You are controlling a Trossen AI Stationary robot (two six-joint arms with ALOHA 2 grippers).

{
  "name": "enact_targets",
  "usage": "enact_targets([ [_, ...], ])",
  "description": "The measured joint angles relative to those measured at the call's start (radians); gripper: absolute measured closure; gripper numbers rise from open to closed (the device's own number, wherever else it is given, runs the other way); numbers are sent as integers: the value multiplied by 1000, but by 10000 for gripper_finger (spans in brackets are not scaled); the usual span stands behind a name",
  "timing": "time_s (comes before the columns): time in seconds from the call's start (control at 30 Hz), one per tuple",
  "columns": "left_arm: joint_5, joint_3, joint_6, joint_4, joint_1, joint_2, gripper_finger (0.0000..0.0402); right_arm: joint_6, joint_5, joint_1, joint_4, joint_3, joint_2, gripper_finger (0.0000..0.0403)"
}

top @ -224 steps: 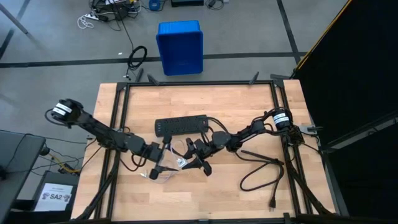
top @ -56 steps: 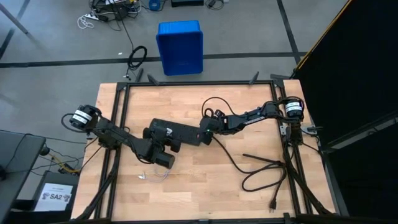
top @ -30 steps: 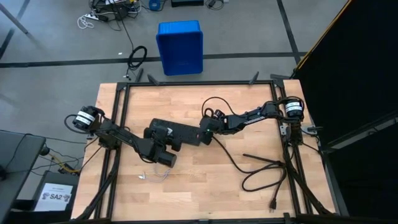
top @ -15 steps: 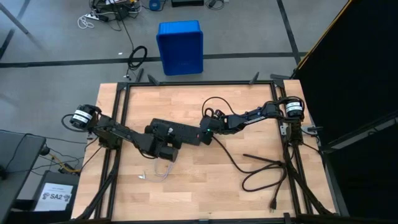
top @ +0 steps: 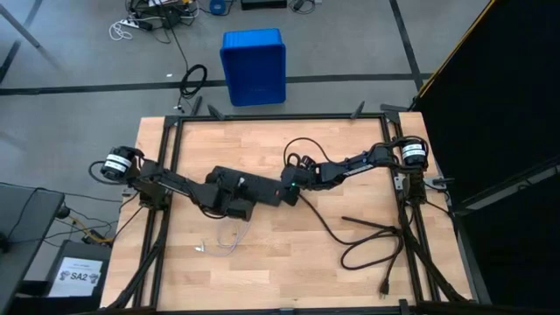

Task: Insert USB
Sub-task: Insert the charger adapter into the outlet extension

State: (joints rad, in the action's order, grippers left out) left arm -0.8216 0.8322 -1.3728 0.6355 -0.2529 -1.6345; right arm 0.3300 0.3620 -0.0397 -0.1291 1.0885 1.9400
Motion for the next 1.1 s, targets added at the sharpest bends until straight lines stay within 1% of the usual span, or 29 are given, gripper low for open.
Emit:
enact_targets([
  [0.1,-28,-3,-33,14,-42,-1,274,2,0,3,0,0,0,252],
  [0.23,-36,-16,-86,25,-74,-1,274,10,0,6,-1,0,0,252],
  [0.3,-61,-39,-122,9,-91,0,274,10,0,6,-1,0,0,253],
  [0.47,-167,-108,-194,-79,-146,-17,274,10,0,6,0,0,0,253],
  [0.5,-168,-121,-204,-99,-151,-19,274,10,0,6,0,0,0,254],
  [0.67,-195,-153,-207,-171,-157,-51,274,10,0,6,9,0,0,254],
  [0.97,-227,-152,-200,-199,-156,-99,274,10,1,6,23,0,0,256],
  [1.1,-274,-153,-157,-228,-167,-141,274,9,1,6,23,0,0,255],
])
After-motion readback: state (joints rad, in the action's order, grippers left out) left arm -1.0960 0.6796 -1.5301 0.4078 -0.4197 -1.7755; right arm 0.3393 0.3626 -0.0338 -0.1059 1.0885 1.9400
